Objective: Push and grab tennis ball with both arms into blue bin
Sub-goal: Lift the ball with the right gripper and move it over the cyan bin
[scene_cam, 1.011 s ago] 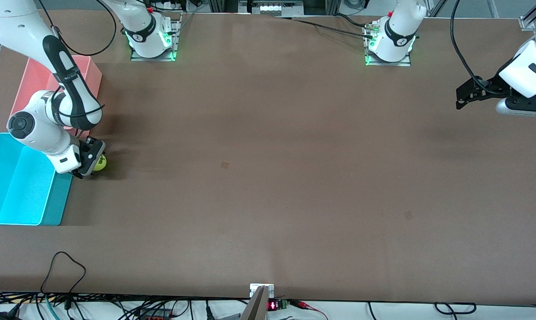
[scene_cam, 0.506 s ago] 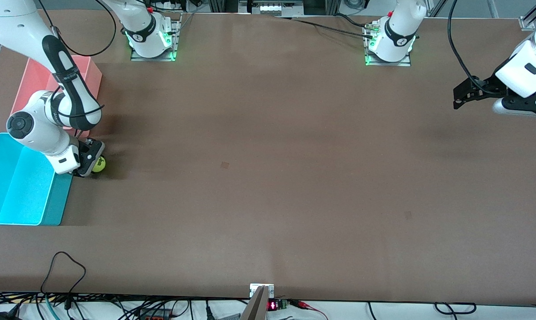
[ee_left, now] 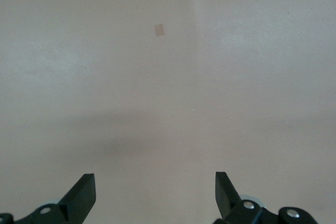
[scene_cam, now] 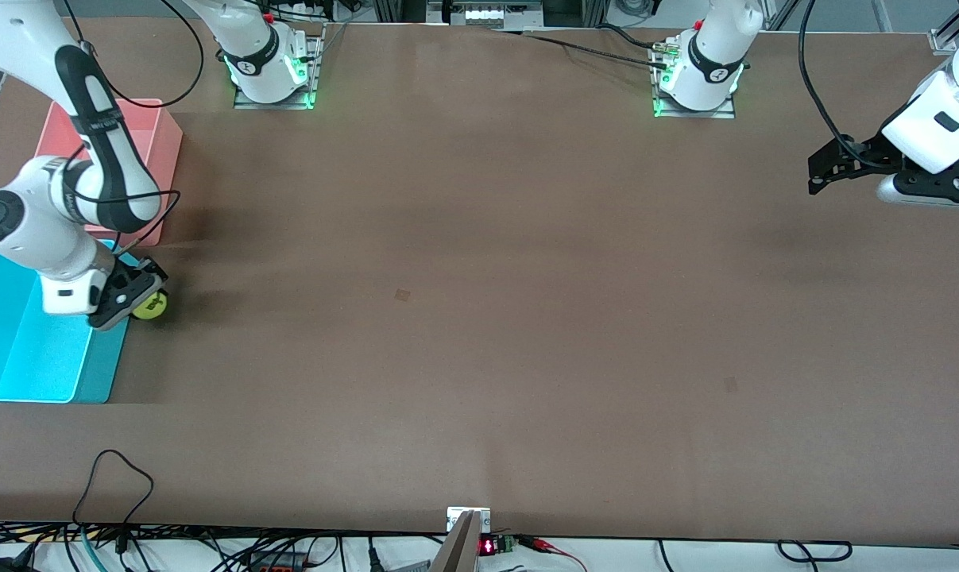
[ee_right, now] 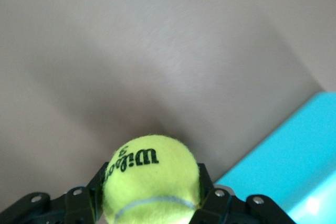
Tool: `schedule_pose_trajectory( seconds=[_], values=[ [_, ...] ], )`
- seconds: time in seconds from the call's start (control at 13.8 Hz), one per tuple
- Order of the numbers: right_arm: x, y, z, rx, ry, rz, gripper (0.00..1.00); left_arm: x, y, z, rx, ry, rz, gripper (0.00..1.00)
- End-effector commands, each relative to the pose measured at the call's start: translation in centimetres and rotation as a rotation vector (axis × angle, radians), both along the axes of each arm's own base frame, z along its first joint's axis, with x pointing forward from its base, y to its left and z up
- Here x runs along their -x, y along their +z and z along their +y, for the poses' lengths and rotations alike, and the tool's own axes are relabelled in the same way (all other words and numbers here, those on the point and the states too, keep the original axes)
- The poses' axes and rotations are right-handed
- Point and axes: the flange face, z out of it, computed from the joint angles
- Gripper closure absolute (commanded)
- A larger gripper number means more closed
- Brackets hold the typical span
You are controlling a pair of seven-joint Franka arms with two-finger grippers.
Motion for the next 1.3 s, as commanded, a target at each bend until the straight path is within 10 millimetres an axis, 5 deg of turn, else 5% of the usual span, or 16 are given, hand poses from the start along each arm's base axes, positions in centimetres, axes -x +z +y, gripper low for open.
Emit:
schedule_pose_trajectory(
  seconds=[0.0,0.29,0.58,0.87,1.23],
  values=[
    [-0.5,5.1,-1.0,-0.034,-0.171,-0.051,1.0,0.3,0.8,-0.2,0.022,0.008,0.001,0.0],
    [-0.1,8.3,-6.3,-0.067,-0.389,-0.01,1.0,0.5,0.8,-0.2,0.02,0.008,0.01,0.0],
    [2.4,5.9,-13.4,0.011,-0.576,0.028,1.0,0.5,1.0,-0.3,0.02,0.006,0.009,0.0],
    [3.4,0.7,-15.9,0.038,-0.634,0.081,1.0,0.3,1.0,-0.3,0.02,0.006,0.007,0.0],
    [4.5,-2.8,-18.4,0.051,-0.66,0.088,1.0,0.3,1.1,-0.4,0.019,0.002,0.006,0.0]
  ],
)
